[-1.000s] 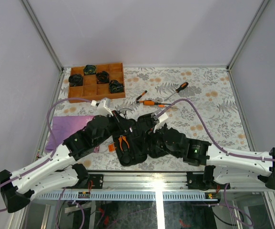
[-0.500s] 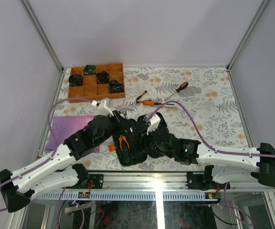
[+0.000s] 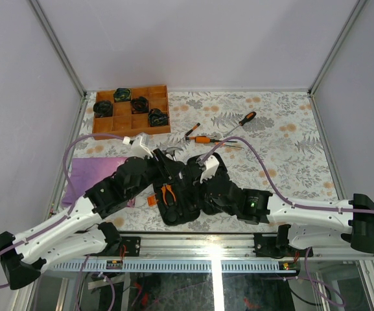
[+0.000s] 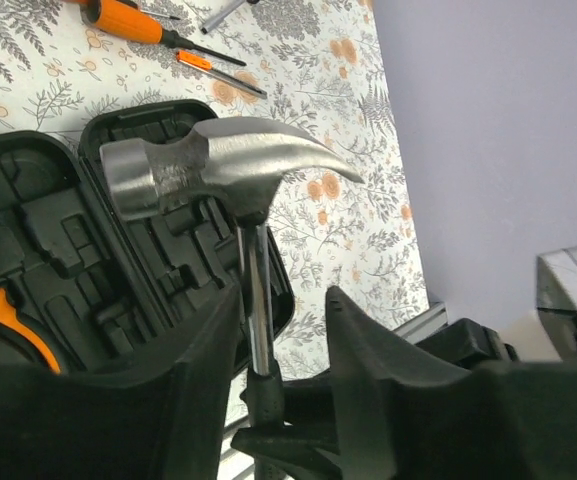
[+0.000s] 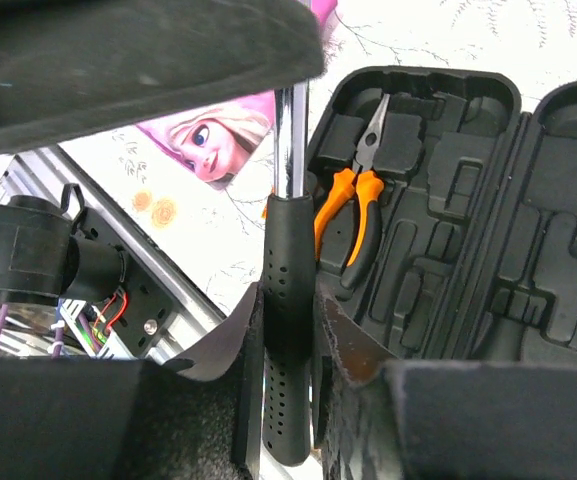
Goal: Sort the tools into containers
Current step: Pick up the hammer at the center of the board, then place the hammer in the storage box.
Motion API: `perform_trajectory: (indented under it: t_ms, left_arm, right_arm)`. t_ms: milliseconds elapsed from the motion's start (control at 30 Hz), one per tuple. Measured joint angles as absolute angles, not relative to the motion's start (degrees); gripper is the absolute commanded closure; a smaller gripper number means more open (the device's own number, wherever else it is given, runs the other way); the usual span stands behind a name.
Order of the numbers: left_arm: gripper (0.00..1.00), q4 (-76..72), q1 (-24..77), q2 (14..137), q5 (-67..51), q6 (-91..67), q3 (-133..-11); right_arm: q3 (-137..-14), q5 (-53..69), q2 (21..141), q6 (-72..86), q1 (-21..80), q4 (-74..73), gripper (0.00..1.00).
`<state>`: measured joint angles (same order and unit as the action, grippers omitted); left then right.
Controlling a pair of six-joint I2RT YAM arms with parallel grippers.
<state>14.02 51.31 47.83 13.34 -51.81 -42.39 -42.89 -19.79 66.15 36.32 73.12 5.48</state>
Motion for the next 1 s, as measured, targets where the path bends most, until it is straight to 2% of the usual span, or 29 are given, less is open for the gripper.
perform_trajectory:
  t_ms: [367,633,1000]
  left_arm:
    - [0.40,19.1,51.3,41.6,14.2,-52.1,-40.2]
    - [0.40,31.3,48.3,37.8,18.7,-55.9,-36.9]
    - [0.37,33.9,35.2,41.4,11.0,-55.4,-31.2]
  right_arm:
    - [-42.5,-19.9,66.2,46.2,68.8,2.2,1.00]
    - [-38.0,-11.2,68.1,53.5,62.5,5.7,1.00]
    - [-38.7,-0.1,81.1,58.9,60.2,9.9,1.00]
